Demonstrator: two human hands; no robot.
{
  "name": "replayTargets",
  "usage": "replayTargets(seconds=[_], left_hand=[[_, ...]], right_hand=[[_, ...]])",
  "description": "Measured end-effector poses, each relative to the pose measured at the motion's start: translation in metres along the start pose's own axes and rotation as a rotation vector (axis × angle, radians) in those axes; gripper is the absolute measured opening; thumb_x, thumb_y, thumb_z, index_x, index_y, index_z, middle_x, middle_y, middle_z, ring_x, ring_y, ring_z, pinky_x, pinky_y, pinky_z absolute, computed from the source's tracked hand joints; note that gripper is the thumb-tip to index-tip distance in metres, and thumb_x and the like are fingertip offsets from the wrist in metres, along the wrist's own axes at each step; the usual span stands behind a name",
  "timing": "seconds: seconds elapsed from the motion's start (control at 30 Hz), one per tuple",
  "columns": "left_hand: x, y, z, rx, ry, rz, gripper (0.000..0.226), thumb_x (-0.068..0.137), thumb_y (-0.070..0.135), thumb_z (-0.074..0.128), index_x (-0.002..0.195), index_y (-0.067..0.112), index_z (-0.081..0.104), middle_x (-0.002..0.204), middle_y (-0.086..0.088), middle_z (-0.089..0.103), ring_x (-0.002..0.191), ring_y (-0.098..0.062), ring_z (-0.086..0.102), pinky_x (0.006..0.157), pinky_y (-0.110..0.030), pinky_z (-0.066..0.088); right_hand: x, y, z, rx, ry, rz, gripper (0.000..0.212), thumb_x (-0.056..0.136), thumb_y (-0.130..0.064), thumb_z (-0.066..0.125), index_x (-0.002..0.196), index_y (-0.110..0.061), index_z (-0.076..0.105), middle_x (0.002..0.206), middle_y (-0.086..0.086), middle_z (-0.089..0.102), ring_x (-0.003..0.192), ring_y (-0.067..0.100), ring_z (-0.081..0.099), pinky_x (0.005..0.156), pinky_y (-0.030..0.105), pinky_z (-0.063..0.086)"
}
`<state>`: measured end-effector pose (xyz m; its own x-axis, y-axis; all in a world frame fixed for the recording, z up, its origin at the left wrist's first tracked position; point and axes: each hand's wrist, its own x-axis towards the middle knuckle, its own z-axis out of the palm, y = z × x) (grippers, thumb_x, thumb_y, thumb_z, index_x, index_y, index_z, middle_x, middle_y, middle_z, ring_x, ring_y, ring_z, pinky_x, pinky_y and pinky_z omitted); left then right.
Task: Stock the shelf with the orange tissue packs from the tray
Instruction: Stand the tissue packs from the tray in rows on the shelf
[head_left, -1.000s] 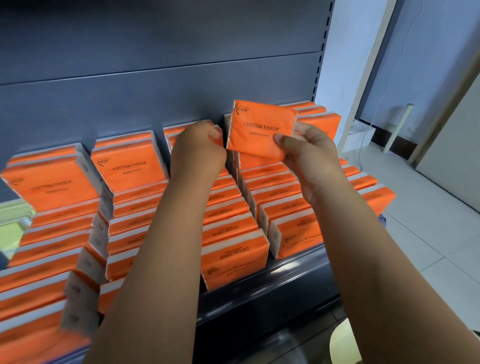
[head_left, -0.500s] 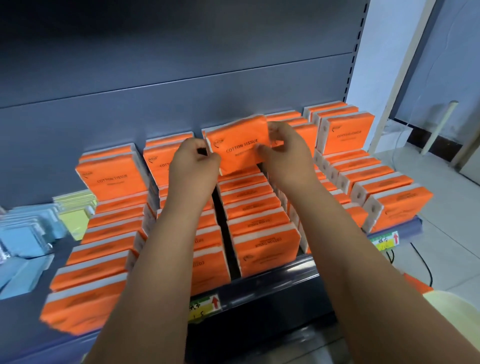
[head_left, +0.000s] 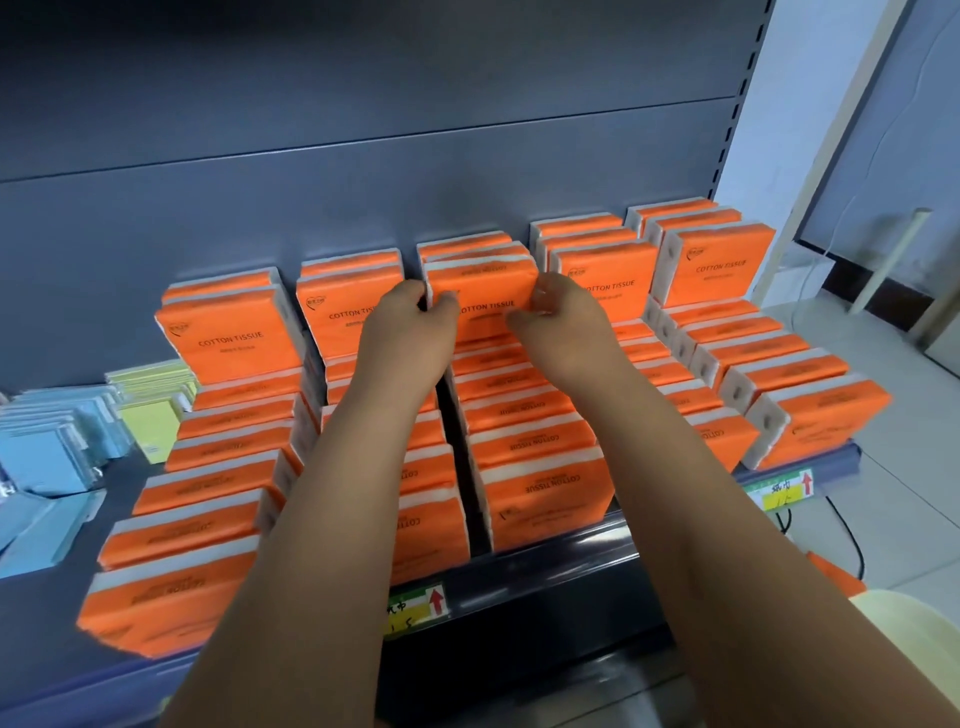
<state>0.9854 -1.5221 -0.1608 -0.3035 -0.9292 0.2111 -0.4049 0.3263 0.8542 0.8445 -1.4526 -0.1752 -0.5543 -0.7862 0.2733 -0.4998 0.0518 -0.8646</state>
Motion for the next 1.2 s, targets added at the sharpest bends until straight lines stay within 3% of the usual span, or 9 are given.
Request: replayTargets(seconds=[0.1,0.2,0.3,0.53,0.67,0.8,0.9,1.03,1.2], left_hand=[[0.003,-0.002,0.004,-0.031,-0.038,-0.032,0.040,0.101,0.044,0.053,0.082,0.008,0.053,0.073,-0.006,0.048,0.066,-0.020,0.046,0.065,-0.034,0.036],[0.002,-0.003,0.005,-0.041,-0.090,-0.052,0.043,0.101,0.049,0.052,0.085,0.010,0.058,0.075,-0.005,0.053,0.071,-0.021,0.053,0.068,-0.036,0.041],[0.002,-0.002,0.006,-0.044,-0.100,-0.063,0.045,0.102,0.052,0.051,0.110,0.010,0.067,0.101,-0.013,0.069,0.093,-0.027,0.065,0.085,-0.039,0.051],[0.003,-0.009,0.012,-0.041,-0.094,-0.039,0.034,0.103,0.049,0.049,0.079,0.024,0.046,0.070,0.006,0.044,0.064,-0.014,0.046,0.059,-0.032,0.033],[0.004,-0.011,0.016,-0.038,-0.036,0.006,0.022,0.103,0.043,0.051,0.095,0.023,0.049,0.069,0.008,0.045,0.060,-0.012,0.047,0.055,-0.031,0.032],[0.004,-0.010,0.019,0.052,0.051,0.119,0.029,0.099,0.046,0.051,0.115,0.022,0.053,0.096,0.002,0.063,0.088,-0.019,0.061,0.069,-0.034,0.043],[0.004,-0.011,0.021,0.135,0.094,0.189,0.035,0.097,0.049,0.049,0.119,0.022,0.055,0.108,0.000,0.063,0.101,-0.023,0.060,0.083,-0.041,0.051],[-0.003,-0.006,0.022,0.226,0.121,0.223,0.046,0.100,0.049,0.048,0.133,0.018,0.054,0.129,-0.004,0.059,0.124,-0.029,0.052,0.103,-0.046,0.046],[-0.017,0.012,0.023,0.268,0.130,0.269,0.052,0.103,0.044,0.048,0.146,0.015,0.047,0.144,-0.006,0.053,0.138,-0.029,0.042,0.110,-0.042,0.038]], right_hand=[[0.000,0.002,0.001,0.023,-0.023,0.048,0.007,0.088,-0.021,0.062,0.094,-0.025,0.062,0.087,-0.008,0.068,0.083,0.014,0.066,0.073,0.034,0.053],[0.002,0.002,0.001,0.041,-0.036,0.087,0.025,0.083,-0.027,0.061,0.107,-0.024,0.066,0.095,-0.004,0.073,0.088,0.019,0.070,0.083,0.044,0.059],[0.004,0.003,0.003,0.062,-0.049,0.108,0.034,0.077,-0.033,0.060,0.109,-0.025,0.067,0.097,-0.005,0.075,0.092,0.019,0.071,0.088,0.047,0.058],[-0.002,-0.002,0.001,0.039,-0.044,0.138,0.029,0.081,-0.036,0.059,0.103,-0.018,0.067,0.092,-0.001,0.071,0.088,0.021,0.069,0.084,0.046,0.058],[-0.007,-0.008,-0.001,0.026,-0.008,0.190,0.017,0.091,-0.031,0.059,0.092,-0.015,0.066,0.082,0.000,0.066,0.079,0.021,0.065,0.068,0.034,0.050],[-0.016,-0.011,-0.005,-0.019,0.069,0.236,0.025,0.093,-0.031,0.055,0.073,-0.016,0.056,0.070,0.000,0.056,0.068,0.023,0.054,0.059,0.033,0.039],[-0.021,-0.012,-0.011,-0.017,0.103,0.223,0.032,0.092,-0.033,0.054,0.067,-0.013,0.048,0.064,-0.003,0.046,0.062,0.021,0.045,0.057,0.032,0.033],[-0.031,-0.017,-0.022,0.055,0.133,0.188,0.032,0.089,-0.037,0.052,0.069,-0.012,0.054,0.057,-0.007,0.045,0.060,0.020,0.044,0.061,0.034,0.038],[-0.049,-0.024,-0.037,0.110,0.145,0.083,0.036,0.096,-0.036,0.051,0.065,-0.019,0.049,0.055,-0.009,0.045,0.058,0.013,0.044,0.062,0.032,0.039]])
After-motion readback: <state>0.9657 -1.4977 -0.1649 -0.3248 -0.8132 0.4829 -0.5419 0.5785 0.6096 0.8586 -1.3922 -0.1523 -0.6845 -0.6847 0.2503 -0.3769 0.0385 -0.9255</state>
